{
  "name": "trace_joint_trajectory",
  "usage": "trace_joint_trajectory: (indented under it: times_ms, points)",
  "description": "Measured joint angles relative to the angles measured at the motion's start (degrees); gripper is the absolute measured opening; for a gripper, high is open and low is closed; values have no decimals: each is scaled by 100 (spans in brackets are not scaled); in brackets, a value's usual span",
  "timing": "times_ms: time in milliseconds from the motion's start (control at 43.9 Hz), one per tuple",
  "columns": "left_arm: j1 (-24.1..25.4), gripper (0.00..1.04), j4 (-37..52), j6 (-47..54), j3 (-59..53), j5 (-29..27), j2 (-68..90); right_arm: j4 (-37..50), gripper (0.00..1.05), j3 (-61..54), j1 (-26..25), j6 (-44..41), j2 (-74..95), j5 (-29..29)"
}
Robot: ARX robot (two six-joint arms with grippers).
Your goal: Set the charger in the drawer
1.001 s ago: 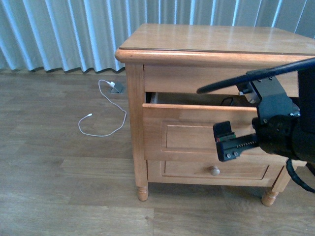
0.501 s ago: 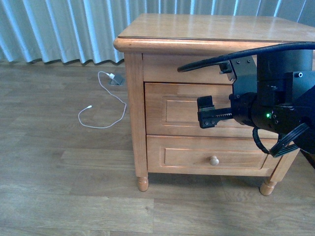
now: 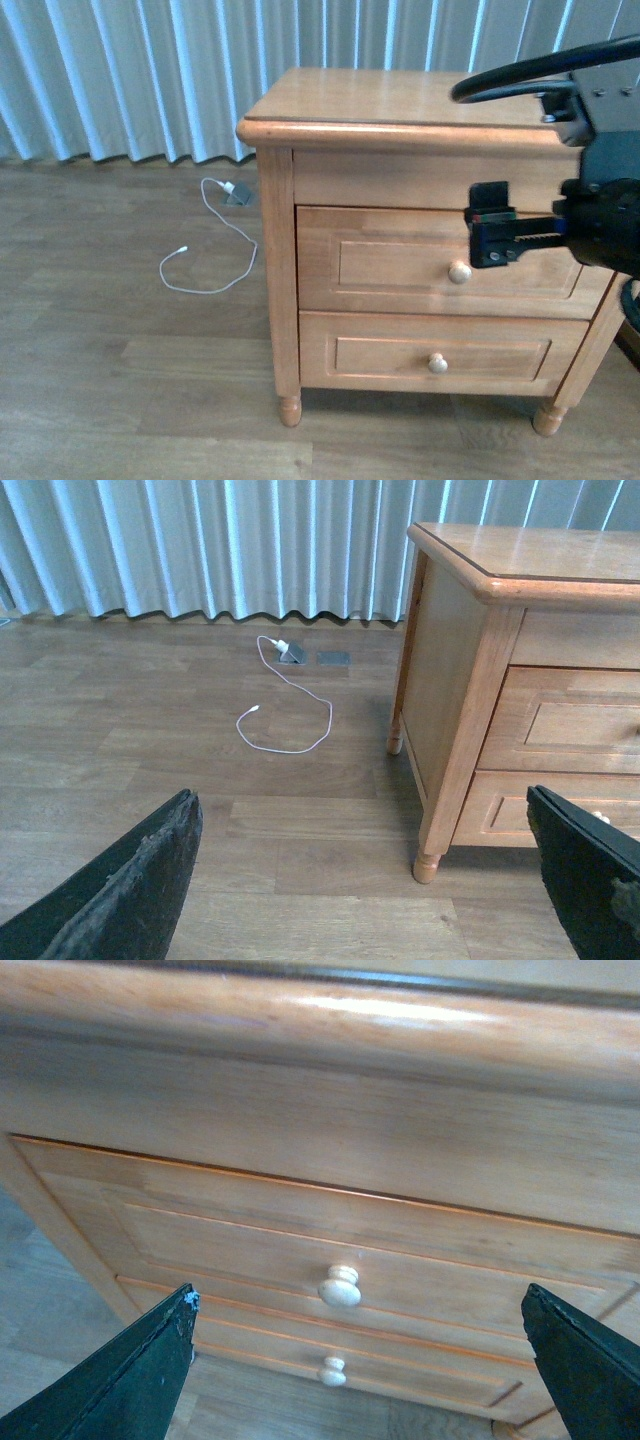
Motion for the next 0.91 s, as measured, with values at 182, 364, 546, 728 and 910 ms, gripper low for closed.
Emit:
trace_joint_trajectory:
  times_ms: [182,364,546,728,910]
  points:
    - [0,99,0,2,0,0,0,-675,96,-1027,-348,188,-1781,-225]
    - [0,99,0,2,0,0,0,-1923,96,-1939,-1034,433,-4190,-560]
    - [0,99,0,0,0,0,0,-2608,96,-2402,-1565,675,-5700,-785]
    - [0,99,0,0,0,0,0,-1757,85,-2743,-1460,411,-5733,-348]
    - [0,99,0,0,0,2,0,-1335,57,-3211,-1029,146,-6151,83]
